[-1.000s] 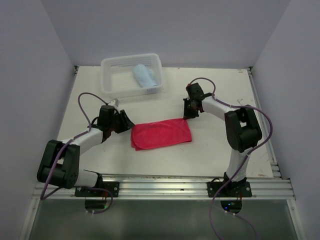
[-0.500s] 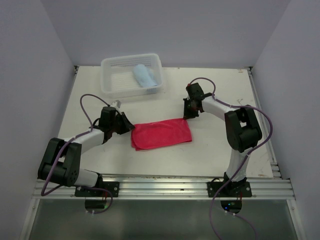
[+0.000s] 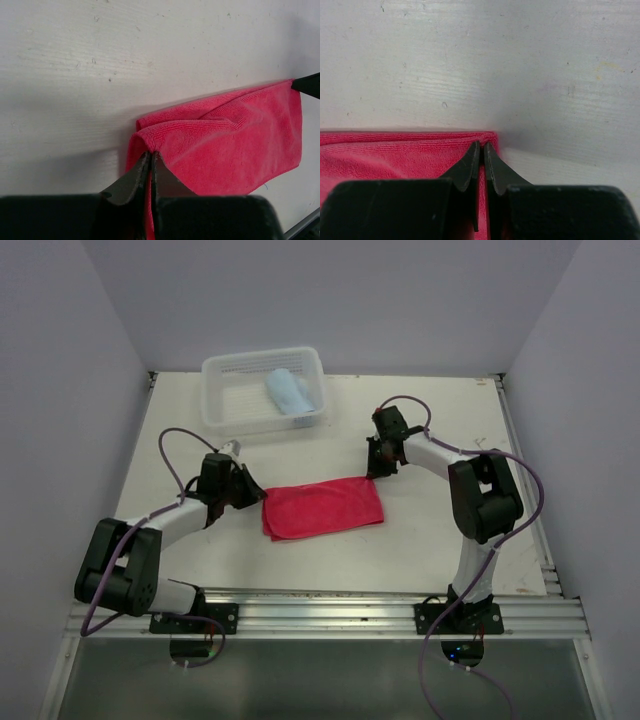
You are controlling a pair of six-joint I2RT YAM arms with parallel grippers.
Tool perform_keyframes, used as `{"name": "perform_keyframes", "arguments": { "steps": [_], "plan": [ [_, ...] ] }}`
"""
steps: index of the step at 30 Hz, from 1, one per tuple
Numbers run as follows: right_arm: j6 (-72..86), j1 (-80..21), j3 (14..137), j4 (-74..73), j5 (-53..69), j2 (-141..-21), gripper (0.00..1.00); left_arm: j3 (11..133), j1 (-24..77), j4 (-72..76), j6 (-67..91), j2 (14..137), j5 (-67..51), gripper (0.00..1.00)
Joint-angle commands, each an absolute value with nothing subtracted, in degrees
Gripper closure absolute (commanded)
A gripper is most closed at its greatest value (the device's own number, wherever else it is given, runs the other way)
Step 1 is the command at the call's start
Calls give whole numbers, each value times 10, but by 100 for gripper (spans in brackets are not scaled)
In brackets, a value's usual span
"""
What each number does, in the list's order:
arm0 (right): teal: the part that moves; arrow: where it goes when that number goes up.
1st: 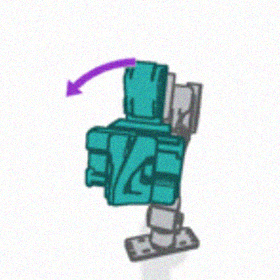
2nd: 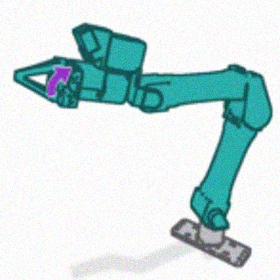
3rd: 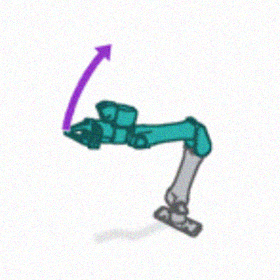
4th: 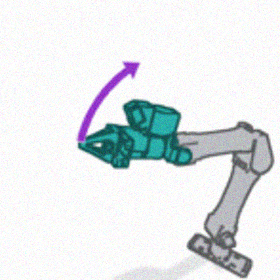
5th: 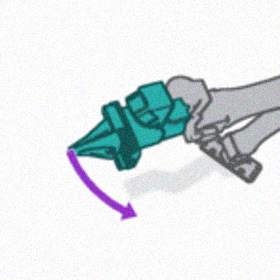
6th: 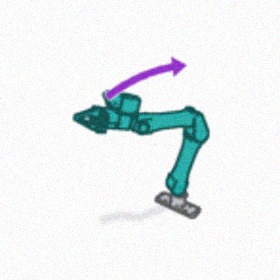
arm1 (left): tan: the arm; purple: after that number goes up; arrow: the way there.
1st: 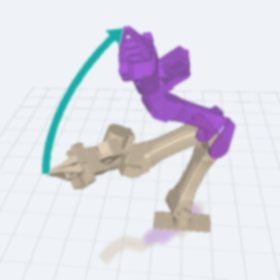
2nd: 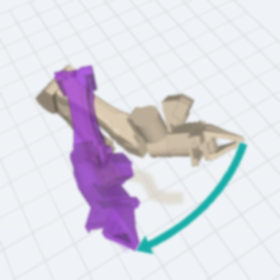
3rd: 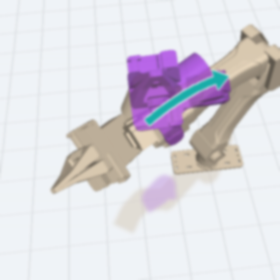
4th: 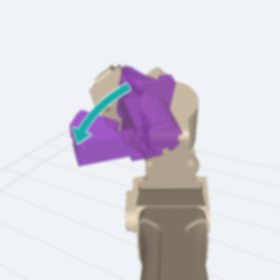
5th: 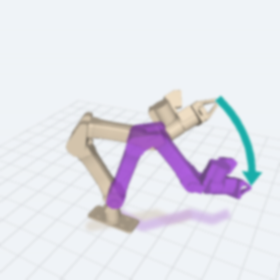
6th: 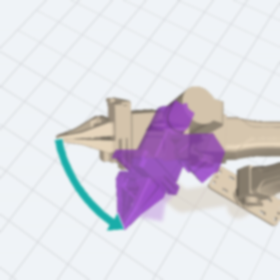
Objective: Roll the towels
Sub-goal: Fold the towel
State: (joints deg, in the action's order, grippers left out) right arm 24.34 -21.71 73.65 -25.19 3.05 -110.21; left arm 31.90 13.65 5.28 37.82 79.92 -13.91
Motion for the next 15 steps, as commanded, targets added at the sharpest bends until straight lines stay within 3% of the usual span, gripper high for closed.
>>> {"name": "perform_keyframes", "arguments": {
  "steps": [1, 15],
  "plan": [
    [229, -209, 749, -245, 19, -1105, 100, 322, 141, 50, 359, 781, -114, 96],
    [227, -206, 750, -245, 11, -1104, 100, 332, 141, 11, 335, 766, -63, 100]
  ]
}}
